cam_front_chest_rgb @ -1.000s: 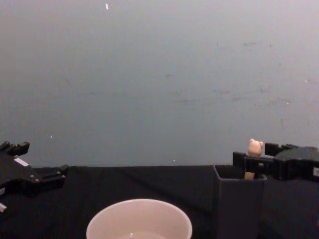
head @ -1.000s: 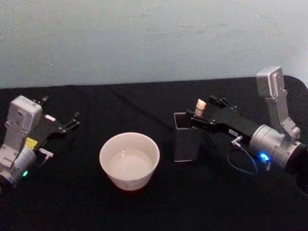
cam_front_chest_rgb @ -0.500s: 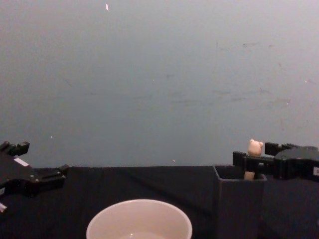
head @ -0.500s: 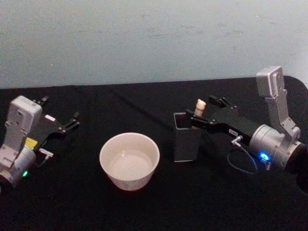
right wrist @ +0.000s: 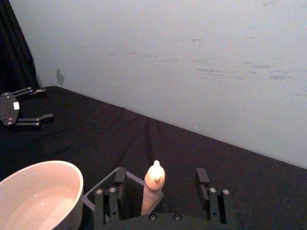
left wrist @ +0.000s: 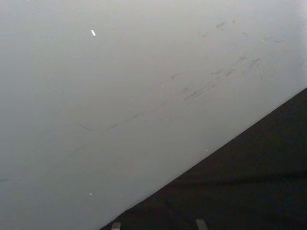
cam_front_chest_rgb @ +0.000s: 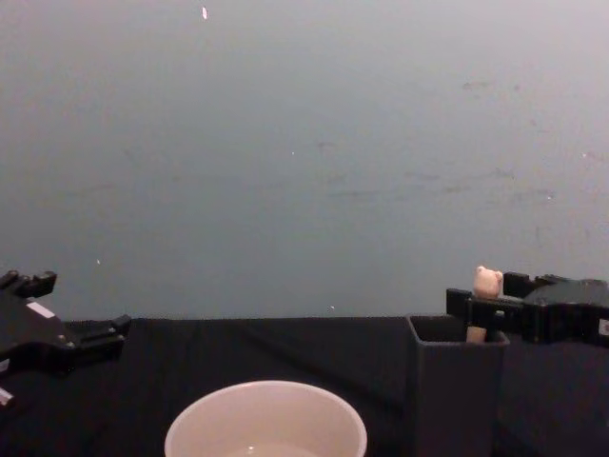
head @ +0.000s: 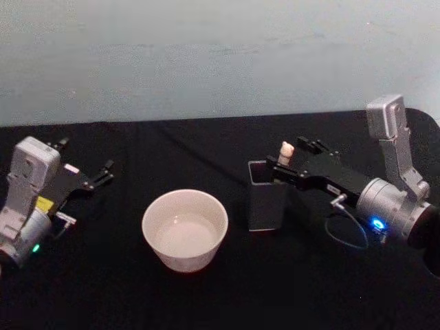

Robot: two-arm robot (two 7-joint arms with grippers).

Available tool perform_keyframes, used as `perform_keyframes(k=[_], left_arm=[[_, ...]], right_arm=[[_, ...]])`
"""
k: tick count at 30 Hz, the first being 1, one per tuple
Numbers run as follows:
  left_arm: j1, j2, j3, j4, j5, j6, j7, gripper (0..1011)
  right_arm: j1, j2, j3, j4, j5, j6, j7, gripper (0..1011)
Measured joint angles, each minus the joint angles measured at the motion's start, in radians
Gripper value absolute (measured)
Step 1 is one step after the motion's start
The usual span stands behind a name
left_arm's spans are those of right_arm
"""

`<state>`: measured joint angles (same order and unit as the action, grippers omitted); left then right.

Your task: Pick up the stirring spoon with one hand, stir inside the cup, then place it back in its original position.

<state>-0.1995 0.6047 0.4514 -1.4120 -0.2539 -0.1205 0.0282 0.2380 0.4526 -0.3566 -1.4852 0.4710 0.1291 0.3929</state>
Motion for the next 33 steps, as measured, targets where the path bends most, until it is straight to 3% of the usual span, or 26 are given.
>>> perform_keyframes(k=[11, 20, 24, 33], left_arm=[[0.000, 0.000, 0.000, 0.000, 0.000, 0.000, 0.000, 1001], [0.000, 0.000, 0.000, 0.000, 0.000, 0.000, 0.000, 1002], [0.000, 0.000, 0.000, 0.000, 0.000, 0.000, 0.000, 1001], [0.000, 0.000, 0.000, 0.000, 0.000, 0.000, 0.000, 1001]], right_arm=[[0.000, 0.000, 0.000, 0.000, 0.000, -0.001, 0.000, 650], [0.000, 0.000, 0.000, 0.000, 0.000, -0.001, 0.000, 321], [0.000, 0.000, 0.000, 0.000, 0.000, -0.001, 0.000, 228], [0.000, 0.000, 0.000, 0.000, 0.000, -0.001, 0.000, 214]])
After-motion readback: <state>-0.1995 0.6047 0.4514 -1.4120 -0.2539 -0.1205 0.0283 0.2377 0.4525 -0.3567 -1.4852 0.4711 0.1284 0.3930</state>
